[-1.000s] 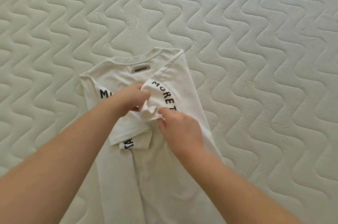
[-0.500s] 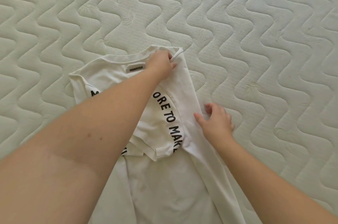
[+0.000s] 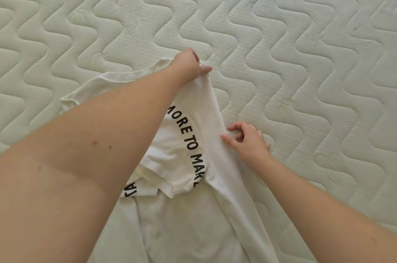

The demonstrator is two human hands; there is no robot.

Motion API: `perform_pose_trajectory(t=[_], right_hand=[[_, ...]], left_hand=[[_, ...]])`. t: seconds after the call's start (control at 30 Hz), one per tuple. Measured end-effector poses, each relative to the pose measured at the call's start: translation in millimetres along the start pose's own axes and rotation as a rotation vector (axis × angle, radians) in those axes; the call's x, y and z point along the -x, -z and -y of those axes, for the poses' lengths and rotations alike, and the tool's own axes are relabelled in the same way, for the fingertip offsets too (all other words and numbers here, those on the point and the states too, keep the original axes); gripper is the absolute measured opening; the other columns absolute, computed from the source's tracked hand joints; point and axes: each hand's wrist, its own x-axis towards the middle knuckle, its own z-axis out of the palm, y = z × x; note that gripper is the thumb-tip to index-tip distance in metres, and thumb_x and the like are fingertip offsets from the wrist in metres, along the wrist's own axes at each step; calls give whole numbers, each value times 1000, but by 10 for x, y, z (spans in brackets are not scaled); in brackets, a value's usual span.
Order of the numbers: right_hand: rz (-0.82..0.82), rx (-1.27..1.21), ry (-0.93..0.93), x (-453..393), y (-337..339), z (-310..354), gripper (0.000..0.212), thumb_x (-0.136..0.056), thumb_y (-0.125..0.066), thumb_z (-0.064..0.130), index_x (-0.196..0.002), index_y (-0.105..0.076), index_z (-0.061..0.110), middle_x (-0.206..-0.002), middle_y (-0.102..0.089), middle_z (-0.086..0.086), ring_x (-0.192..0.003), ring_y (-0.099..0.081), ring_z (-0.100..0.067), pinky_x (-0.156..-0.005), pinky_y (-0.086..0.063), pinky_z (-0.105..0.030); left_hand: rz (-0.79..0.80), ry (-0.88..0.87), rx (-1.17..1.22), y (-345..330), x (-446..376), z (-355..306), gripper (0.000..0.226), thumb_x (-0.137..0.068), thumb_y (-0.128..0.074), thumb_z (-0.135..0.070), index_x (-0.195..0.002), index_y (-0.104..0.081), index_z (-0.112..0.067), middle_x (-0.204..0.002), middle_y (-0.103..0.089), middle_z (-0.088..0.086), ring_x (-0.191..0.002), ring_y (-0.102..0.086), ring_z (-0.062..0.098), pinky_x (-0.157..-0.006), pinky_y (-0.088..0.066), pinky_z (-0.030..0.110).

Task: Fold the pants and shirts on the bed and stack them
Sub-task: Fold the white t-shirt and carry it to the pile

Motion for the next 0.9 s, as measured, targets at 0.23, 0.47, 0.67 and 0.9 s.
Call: perform_pose_trajectory(t=[0.23, 0.47, 0.67, 0.9], right_hand=[[9, -11, 13, -32, -13, -46, 27, -80, -67, 60, -97, -56, 42, -86, -52, 15, -95, -43, -7, -81, -25, -34], [7, -27, 40, -32, -20, -83, 27, -82, -67, 57, -101, -58, 40, -88, -52, 13, -97, -44, -8, -80, -24, -34], [-1, 6, 57, -40, -35, -71, 35, -74, -74, 58, -100, -55, 42, -88, -51, 14, -95, -42, -9, -78, -23, -34], [-23, 72, 75, -12, -54, -52, 37, -74, -75, 54, -100, -50, 43, -87, -44, 16, -100, -40, -12, -84, -26, -34]], left_hand=[[120, 10, -329, 32, 26, -141, 67, -92, -49, -64, -137, -54, -14, -129, -61, 7, -118, -56, 28, -81, -35, 33], [82, -19, 137, -45, -47, 64, 35, -100, -50, -44, -120, -67, -20, -107, -65, 1, -100, -61, 23, -74, -40, 25], [-152, -108, 206, -111, 194, 141, 31, -95, -57, -31, -124, -56, -21, -106, -63, -3, -95, -59, 14, -75, -41, 23], [-349, -171, 334, -465, 1327, 391, 15, -95, -53, -30, -93, -59, -16, -74, -59, -6, -68, -56, 10, -66, -46, 27]])
